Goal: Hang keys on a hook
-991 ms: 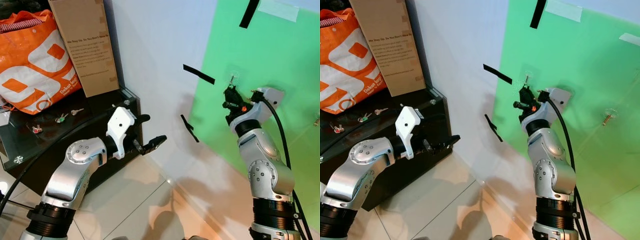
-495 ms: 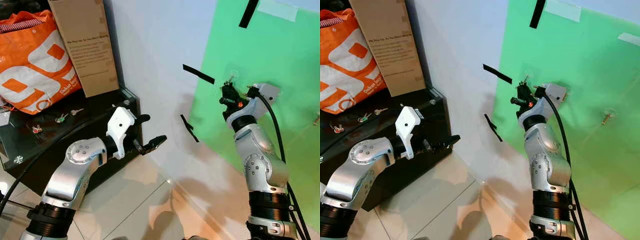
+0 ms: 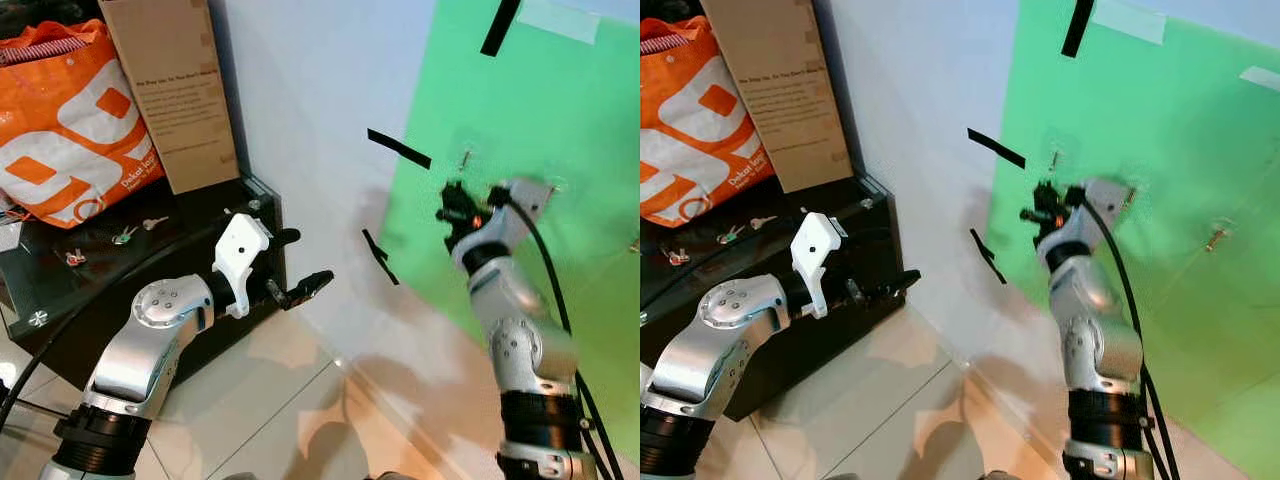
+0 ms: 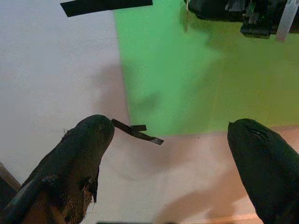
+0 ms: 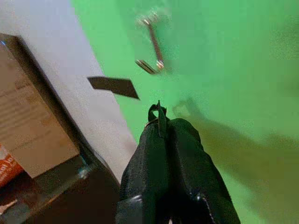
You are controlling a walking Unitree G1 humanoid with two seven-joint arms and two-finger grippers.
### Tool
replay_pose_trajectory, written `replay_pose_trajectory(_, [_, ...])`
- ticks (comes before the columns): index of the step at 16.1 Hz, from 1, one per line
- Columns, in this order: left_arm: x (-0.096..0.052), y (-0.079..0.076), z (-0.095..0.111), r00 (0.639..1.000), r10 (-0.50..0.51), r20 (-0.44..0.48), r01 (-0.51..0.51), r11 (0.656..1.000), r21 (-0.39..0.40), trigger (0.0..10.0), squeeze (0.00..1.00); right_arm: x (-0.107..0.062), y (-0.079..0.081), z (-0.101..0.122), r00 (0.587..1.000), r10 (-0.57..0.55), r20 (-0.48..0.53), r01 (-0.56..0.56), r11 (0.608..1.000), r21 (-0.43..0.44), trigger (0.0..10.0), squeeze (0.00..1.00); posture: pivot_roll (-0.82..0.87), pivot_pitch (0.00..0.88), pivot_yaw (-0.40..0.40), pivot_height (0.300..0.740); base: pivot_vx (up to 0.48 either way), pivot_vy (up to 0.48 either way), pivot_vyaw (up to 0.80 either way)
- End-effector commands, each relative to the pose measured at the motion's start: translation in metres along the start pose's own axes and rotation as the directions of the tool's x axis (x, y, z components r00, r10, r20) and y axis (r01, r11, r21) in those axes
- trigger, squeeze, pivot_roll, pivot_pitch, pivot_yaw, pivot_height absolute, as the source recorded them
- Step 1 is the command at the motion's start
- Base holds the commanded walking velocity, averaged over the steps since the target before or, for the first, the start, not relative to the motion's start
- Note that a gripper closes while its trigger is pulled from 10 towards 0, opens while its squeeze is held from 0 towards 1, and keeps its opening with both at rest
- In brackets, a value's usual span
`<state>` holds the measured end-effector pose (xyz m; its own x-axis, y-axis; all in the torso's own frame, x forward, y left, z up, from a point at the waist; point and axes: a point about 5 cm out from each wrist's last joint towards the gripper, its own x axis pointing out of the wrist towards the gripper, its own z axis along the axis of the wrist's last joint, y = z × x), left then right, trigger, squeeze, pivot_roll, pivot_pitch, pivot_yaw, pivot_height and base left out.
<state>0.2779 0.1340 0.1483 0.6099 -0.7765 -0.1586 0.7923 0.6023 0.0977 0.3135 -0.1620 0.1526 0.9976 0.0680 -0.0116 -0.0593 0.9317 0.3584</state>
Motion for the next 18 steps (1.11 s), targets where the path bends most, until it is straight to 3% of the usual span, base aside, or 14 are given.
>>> replay_pose_trajectory(1, [0.003,0.0,0.004,1.0,-0.014,0.004,0.013,1.0,0.019,10.0,0.0,-0.001,-0.001,0.0,1.0,-0.004,-0.007,0.004,1.0,-0.011,10.0,0.0,-0.01,0.0,0.014,0.74,0.0,0.0,0.0])
replay_pose_trajectory(5, [0.003,0.0,0.005,1.0,-0.013,0.005,0.013,1.0,0.02,10.0,0.0,-0.003,-0.001,0.004,1.0,0.006,0.021,-0.007,1.0,0.011,10.0,0.0,-0.01,0.0,0.013,0.74,0.0,0.0,0.0])
replay_pose_trajectory(6, [0.003,0.0,0.005,1.0,-0.013,0.005,0.013,1.0,0.019,10.0,0.0,-0.006,0.007,0.016,0.993,0.067,0.1,-0.072,0.996,0.043,10.0,0.0,-0.01,0.0,0.013,0.74,0.0,0.0,0.0])
replay_pose_trajectory(9, [0.003,0.0,0.005,1.0,-0.013,0.004,0.013,1.0,0.018,10.0,0.0,-0.006,0.014,0.022,0.983,0.116,0.139,-0.124,0.991,0.052,10.0,0.0,-0.01,0.0,0.012,0.74,0.0,0.0,0.0])
replay_pose_trajectory(13, [0.003,0.001,0.004,1.0,-0.011,0.004,0.011,1.0,0.016,10.0,0.01,-0.005,0.017,0.024,0.979,0.138,0.15,-0.147,0.988,0.052,10.0,0.0,-0.01,0.0,0.012,0.74,0.0,0.0,0.0])
replay_pose_trajectory(18, [0.002,0.0,0.004,1.0,-0.015,0.001,0.015,1.0,0.014,10.0,0.0,0.003,0.013,0.021,0.989,0.079,0.123,-0.085,0.995,0.045,10.0,0.0,-0.01,0.0,0.013,0.74,0.0,0.0,0.0])
